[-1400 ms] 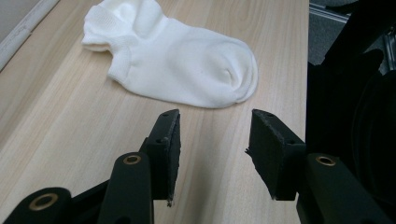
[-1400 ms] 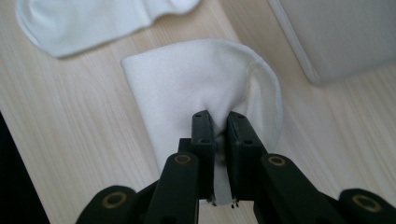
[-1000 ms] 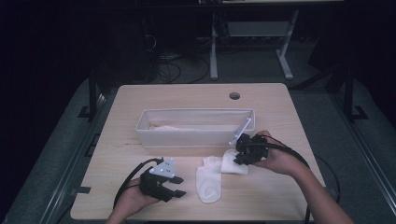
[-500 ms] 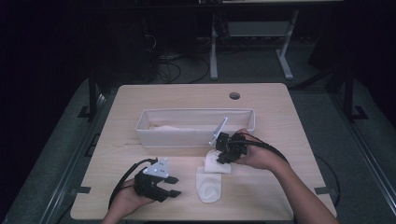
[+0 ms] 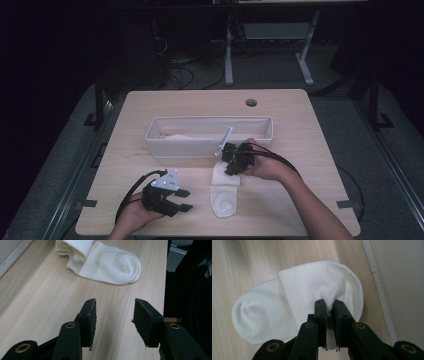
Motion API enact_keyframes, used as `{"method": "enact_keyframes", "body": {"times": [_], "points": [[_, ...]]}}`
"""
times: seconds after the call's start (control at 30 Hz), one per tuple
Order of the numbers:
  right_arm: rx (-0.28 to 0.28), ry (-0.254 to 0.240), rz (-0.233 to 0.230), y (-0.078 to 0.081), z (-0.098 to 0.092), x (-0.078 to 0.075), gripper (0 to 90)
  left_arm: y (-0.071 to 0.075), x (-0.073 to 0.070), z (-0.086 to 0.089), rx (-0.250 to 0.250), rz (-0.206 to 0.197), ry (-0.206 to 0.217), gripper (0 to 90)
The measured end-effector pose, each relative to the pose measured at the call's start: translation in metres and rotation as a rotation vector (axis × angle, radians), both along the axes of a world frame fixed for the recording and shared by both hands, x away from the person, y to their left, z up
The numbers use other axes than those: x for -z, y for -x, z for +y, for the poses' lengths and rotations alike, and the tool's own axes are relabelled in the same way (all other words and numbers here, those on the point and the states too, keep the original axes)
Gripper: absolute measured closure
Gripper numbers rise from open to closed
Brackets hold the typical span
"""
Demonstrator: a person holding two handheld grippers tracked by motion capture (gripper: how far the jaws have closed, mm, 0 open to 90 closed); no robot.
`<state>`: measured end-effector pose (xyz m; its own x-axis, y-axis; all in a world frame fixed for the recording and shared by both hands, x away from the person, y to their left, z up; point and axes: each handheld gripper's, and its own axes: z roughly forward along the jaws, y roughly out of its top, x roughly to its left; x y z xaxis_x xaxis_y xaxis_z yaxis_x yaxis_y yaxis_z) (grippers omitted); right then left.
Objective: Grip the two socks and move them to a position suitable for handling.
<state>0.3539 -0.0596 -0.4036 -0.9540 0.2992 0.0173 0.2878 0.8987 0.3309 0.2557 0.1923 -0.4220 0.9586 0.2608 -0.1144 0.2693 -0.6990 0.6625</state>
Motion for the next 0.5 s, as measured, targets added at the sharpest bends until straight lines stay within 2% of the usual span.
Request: {"method": "enact_keyframes", "body": {"times": [0.5], "points": [[0.004, 0.02, -0.007, -0.005, 0.006, 0.011, 80.4, -0.001, 0.002, 0.002, 0.002, 0.009, -0.002, 52.9]]}}
